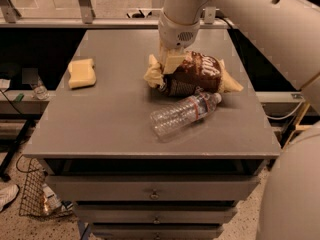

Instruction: Move brown chip bag near sponge

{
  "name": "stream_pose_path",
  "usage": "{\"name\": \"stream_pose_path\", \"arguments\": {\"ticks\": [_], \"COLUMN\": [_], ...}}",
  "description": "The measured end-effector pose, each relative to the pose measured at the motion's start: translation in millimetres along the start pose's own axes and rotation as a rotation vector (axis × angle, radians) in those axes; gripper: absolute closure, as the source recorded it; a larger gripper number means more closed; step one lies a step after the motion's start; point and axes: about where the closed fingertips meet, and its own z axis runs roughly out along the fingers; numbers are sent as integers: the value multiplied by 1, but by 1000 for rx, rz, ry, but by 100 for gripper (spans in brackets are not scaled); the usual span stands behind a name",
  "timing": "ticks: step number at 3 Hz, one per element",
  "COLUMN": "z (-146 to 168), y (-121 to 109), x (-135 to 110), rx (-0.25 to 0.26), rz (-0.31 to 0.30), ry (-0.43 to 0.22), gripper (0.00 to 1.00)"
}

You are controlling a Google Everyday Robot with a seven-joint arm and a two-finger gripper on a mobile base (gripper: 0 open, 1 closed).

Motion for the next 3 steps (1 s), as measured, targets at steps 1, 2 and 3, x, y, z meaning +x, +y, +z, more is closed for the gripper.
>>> {"name": "stream_pose_path", "arguments": {"ticks": [1, 2, 3], "z": [-19, -28, -28], "y": [-30, -44, -44], "x": [-11, -14, -14], "rx": [33, 80, 81], "rz": [59, 63, 63], "ry": [-38, -54, -55], "gripper": [100, 100, 100]}}
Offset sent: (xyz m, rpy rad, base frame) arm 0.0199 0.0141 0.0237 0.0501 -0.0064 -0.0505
